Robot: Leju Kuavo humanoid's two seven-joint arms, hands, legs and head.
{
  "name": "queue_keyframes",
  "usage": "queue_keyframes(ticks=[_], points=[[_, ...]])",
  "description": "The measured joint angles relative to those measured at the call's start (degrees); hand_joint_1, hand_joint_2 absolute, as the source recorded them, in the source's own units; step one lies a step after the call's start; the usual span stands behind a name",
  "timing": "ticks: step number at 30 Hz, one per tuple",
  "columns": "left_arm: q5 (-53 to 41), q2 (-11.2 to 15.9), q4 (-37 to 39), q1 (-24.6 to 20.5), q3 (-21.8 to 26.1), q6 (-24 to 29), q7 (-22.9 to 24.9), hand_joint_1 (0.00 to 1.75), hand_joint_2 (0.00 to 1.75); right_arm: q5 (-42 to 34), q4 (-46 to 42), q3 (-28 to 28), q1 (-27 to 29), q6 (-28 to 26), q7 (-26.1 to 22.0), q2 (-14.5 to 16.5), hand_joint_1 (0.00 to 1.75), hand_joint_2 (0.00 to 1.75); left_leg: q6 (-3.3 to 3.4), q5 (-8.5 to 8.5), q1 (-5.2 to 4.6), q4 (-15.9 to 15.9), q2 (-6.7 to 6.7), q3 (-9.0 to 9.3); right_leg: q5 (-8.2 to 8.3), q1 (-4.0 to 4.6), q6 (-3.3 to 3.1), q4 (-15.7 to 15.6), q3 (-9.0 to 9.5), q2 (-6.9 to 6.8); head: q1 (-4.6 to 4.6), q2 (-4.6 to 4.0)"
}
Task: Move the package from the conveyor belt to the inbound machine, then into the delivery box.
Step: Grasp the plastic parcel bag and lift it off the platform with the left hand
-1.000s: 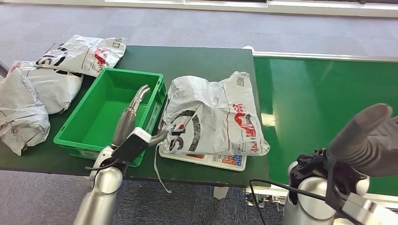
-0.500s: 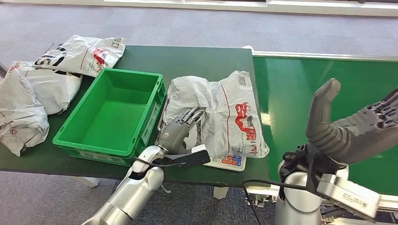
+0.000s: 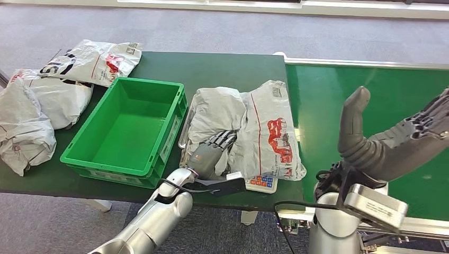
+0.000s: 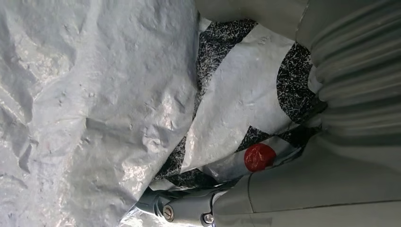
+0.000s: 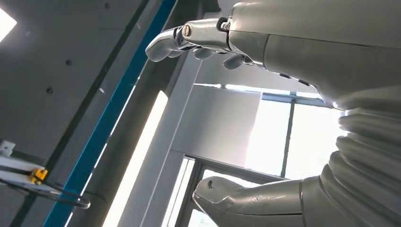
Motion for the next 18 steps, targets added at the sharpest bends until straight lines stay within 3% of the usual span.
queue_keyframes(ticks=[9,13,18], points=[[-1.85,-0.47,1.46,-0.53,-0.04,2.09,0.62,0.02,1.75,0.23,0.26,-0.06,-0.02,0.00,0.15,0.00,0.00,1.75,0.00,0.00,0.00,0.00,0.00,0.00,0.00,0.01,0.00,0.00,0.00,0.00,-0.01,0.00],[-2.75,-0.71,1.79,-0.81,-0.17,2.57,1.14,1.75,1.75,-0.01,0.58,-0.06,-0.02,0.00,-0.15,0.00,0.00,1.75,0.00,0.00,0.00,0.00,0.00,0.00,0.00,0.01,0.00,0.00,0.00,0.00,-0.01,0.00],[-2.94,-0.93,1.82,-1.16,-0.66,2.58,1.24,1.75,1.75,-0.18,0.92,-0.06,-0.03,0.00,-0.32,0.00,0.00,1.75,0.00,0.00,0.00,0.00,0.00,0.00,0.00,0.00,0.00,0.00,0.00,0.00,0.00,0.00]])
